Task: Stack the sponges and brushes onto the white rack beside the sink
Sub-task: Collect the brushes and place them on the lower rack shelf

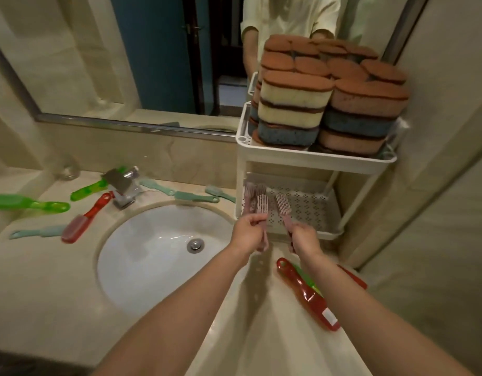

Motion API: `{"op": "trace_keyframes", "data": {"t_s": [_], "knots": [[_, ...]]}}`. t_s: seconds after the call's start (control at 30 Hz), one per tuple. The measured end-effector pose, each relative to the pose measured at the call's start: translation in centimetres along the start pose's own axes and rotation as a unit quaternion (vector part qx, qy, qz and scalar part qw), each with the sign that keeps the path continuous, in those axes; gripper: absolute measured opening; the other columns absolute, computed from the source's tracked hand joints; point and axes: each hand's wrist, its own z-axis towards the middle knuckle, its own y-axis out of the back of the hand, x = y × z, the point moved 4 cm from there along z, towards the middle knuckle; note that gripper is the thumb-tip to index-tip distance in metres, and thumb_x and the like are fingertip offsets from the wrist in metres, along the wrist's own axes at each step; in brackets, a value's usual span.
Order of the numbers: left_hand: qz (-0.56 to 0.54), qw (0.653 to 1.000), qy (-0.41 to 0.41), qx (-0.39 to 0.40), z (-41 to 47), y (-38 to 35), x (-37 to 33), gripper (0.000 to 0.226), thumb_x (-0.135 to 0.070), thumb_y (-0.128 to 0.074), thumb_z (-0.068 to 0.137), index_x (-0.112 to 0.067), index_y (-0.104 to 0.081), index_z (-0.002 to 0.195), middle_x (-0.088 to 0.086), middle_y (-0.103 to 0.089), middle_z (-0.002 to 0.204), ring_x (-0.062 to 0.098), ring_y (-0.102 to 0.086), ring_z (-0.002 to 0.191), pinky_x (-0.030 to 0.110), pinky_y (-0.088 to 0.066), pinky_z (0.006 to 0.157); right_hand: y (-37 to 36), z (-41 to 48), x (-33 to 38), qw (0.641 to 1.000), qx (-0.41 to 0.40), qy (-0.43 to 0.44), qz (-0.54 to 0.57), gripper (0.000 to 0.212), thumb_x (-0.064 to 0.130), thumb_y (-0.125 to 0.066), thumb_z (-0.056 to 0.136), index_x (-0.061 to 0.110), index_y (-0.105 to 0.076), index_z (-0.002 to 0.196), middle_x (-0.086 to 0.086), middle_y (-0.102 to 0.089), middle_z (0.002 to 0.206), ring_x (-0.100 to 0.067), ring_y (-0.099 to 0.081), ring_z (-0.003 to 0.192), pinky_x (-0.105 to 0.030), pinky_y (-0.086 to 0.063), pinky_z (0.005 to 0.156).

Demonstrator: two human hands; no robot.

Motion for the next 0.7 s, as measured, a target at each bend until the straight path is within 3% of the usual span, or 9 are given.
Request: {"op": "trace_keyframes", "data": {"t_s": [0.07, 0.13, 0.2, 0.27, 0.33, 0.4, 0.5, 0.6, 0.7], "knots": [[0.010, 1.000, 0.003, 0.006, 1.8, -1.0, -0.7, 0.034, 0.007, -0.041, 0.096, -0.004, -0.057, 0.124, 0.013, -0.062, 0.083, 0.010, -0.050, 0.036, 0.020, -0.039, 0.037, 0.4, 2.1, 0.2, 1.000, 0.010, -0.022, -0.002, 0.037, 0.028, -0.051, 0.099, 0.014, -0.048, 0.065, -0.003, -0.040, 0.055, -0.016, -0.033, 0.048, -0.030, -0.025, 0.048], [0.025, 1.000, 0.006, 0.010, 3.7, -1.9, -1.4, 0.040, 0.014, -0.041, 0.091, -0.002, -0.057, 0.125, 0.020, -0.062, 0.110, 0.012, -0.058, 0.048, 0.021, -0.042, 0.038, 0.7, 4.0, 0.4, 0.999, 0.012, -0.037, -0.005, 0.034, 0.021, -0.051, 0.099, 0.012, -0.053, 0.066, -0.005, -0.045, 0.056, -0.017, -0.038, 0.048, -0.031, -0.027, 0.047], [0.075, 0.997, 0.007, 0.007, 6.0, -2.7, -1.4, 0.047, 0.017, -0.042, 0.087, -0.005, -0.059, 0.125, 0.015, -0.059, 0.128, 0.025, -0.066, 0.092, 0.028, -0.057, 0.063, 0.7, 5.6, 0.5, 0.999, 0.010, -0.047, 0.002, 0.027, 0.013, -0.052, 0.097, 0.009, -0.058, 0.072, -0.008, -0.052, 0.060, -0.018, -0.046, 0.050, -0.030, -0.035, 0.045], [0.131, 0.991, 0.014, -0.012, 8.2, -3.1, -1.2, 0.042, 0.009, -0.045, 0.090, -0.009, -0.062, 0.123, 0.010, -0.058, 0.132, 0.032, -0.056, 0.117, 0.039, -0.050, 0.097, 0.5, 7.3, 0.4, 0.998, 0.013, -0.056, -0.003, 0.023, 0.012, -0.054, 0.096, 0.010, -0.061, 0.075, -0.009, -0.062, 0.069, -0.021, -0.058, 0.057, -0.032, -0.052, 0.051], [0.183, 0.983, -0.003, -0.007, 9.8, -3.6, -1.1, 0.030, -0.003, -0.050, 0.094, -0.009, -0.064, 0.119, 0.012, -0.060, 0.130, 0.033, -0.055, 0.117, 0.041, -0.045, 0.101, 0.0, 9.2, 0.3, 0.998, 0.028, -0.058, -0.019, 0.019, 0.012, -0.059, 0.095, 0.012, -0.062, 0.076, -0.016, -0.069, 0.086, -0.030, -0.068, 0.077, -0.047, -0.059, 0.074], [0.244, 0.969, -0.034, 0.011, 10.9, -4.0, -1.1, 0.026, -0.015, -0.051, 0.097, -0.008, -0.066, 0.116, 0.015, -0.063, 0.124, 0.033, -0.057, 0.114, 0.035, -0.044, 0.099, -0.4, 11.0, 0.2, 0.996, 0.056, -0.064, -0.032, 0.007, 0.005, -0.061, 0.091, 0.006, -0.067, 0.086, -0.021, -0.069, 0.100, -0.037, -0.068, 0.094, -0.052, -0.056, 0.085], [0.233, 0.972, -0.021, 0.012, 12.5, -4.1, -0.6, 0.025, -0.026, -0.056, 0.095, -0.014, -0.070, 0.112, 0.012, -0.068, 0.116, 0.031, -0.061, 0.107, 0.034, -0.048, 0.094, -0.6, 12.7, 0.2, 0.990, 0.078, -0.079, -0.090, 0.023, 0.011, -0.064, 0.089, 0.002, -0.067, 0.110, -0.019, -0.069, 0.106, -0.034, -0.068, 0.097, -0.046, -0.057, 0.085], [0.205, 0.978, 0.016, 0.013, 13.8, -4.2, 0.0, 0.028, -0.035, -0.064, 0.090, -0.020, -0.070, 0.112, 0.010, -0.071, 0.108, 0.032, -0.065, 0.102, 0.040, -0.053, 0.093, -0.6, 14.3, 0.4, 0.985, 0.044, -0.040, -0.162, 0.013, 0.017, -0.070, 0.084, 0.008, -0.073, 0.093, -0.017, -0.072, 0.099, -0.029, -0.069, 0.087, -0.041, -0.058, 0.079], [0.189, 0.982, 0.025, 0.013, 14.6, -4.3, 0.3, 0.025, -0.024, -0.065, 0.089, -0.018, -0.069, 0.113, 0.011, -0.070, 0.110, 0.034, -0.065, 0.101, 0.046, -0.054, 0.091, -1.0, 15.2, 0.5, 0.974, 0.040, -0.009, -0.222, 0.008, 0.021, -0.067, 0.085, 0.016, -0.072, 0.081, -0.011, -0.074, 0.091, -0.021, -0.067, 0.074, -0.027, -0.053, 0.064]]}}
